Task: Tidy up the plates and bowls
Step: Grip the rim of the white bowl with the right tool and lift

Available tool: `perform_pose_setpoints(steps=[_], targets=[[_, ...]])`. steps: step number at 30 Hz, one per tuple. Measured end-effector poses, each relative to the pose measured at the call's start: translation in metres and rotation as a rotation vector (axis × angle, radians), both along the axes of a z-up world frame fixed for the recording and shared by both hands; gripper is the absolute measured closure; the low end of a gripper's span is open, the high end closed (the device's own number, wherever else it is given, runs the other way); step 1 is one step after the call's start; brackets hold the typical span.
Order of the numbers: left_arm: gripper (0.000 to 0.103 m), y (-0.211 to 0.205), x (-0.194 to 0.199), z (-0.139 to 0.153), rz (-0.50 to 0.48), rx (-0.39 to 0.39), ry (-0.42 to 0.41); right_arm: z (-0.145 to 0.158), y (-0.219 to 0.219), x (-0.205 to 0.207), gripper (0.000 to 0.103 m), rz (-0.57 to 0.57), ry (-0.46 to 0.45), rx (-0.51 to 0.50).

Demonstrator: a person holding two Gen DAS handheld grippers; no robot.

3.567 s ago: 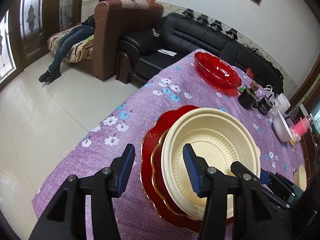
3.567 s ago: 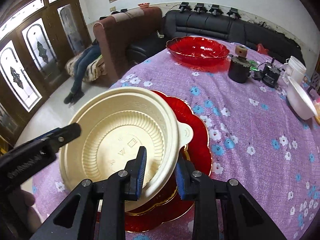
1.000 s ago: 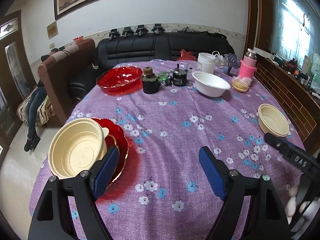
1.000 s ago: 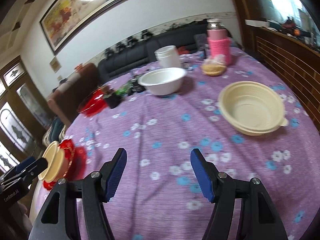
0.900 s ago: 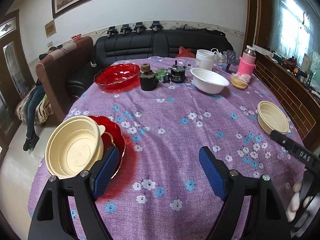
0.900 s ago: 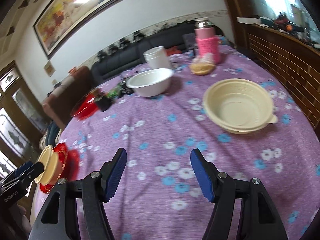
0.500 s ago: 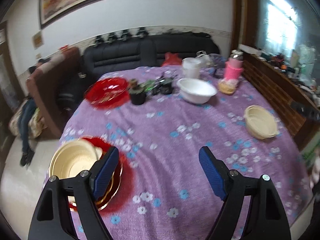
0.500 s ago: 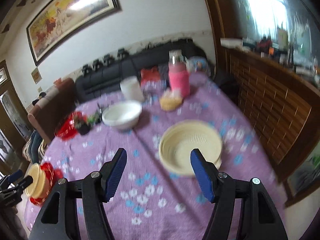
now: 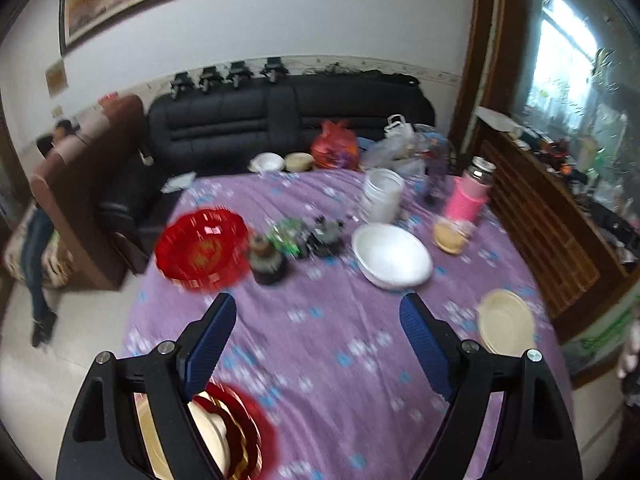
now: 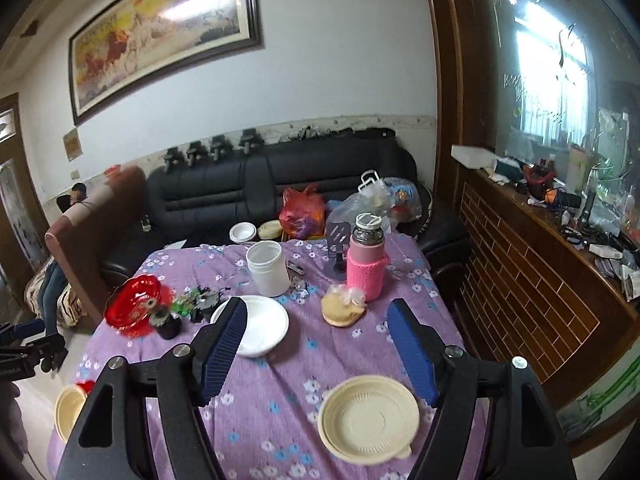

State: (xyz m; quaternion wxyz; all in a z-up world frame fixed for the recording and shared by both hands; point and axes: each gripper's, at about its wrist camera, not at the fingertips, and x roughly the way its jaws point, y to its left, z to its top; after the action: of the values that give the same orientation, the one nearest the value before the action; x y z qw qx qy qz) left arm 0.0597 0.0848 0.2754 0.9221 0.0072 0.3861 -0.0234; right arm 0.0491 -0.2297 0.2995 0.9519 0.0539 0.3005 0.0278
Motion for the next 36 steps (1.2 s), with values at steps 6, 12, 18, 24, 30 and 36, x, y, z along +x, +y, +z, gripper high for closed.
perform_pose_setpoints(steps=[6,12,18,24,30,36], targets=[[0.020,-0.015,0.082,-0.046,-0.028,-0.141,0.115,-0.062,0.013,0.089,0.026,0.021,0.180,0.131],[0.053,-0.029,0.149,-0.130,-0.010,-0.246,0.255,-0.165,0.039,0.158,0.029,0.051,0.365,0.214],[0.062,-0.029,0.186,-0.194,0.023,-0.347,0.360,-0.229,0.054,0.203,0.037,0.035,0.458,0.259],[0.062,-0.034,0.202,-0.217,0.015,-0.387,0.373,-0.262,0.064,0.218,0.069,0.042,0.519,0.289],[0.062,-0.037,0.212,-0.229,0.031,-0.421,0.388,-0.265,0.069,0.208,0.092,0.077,0.538,0.323],[0.067,-0.041,0.198,-0.224,0.012,-0.420,0.383,-0.255,0.075,0.183,0.094,0.125,0.547,0.329]])
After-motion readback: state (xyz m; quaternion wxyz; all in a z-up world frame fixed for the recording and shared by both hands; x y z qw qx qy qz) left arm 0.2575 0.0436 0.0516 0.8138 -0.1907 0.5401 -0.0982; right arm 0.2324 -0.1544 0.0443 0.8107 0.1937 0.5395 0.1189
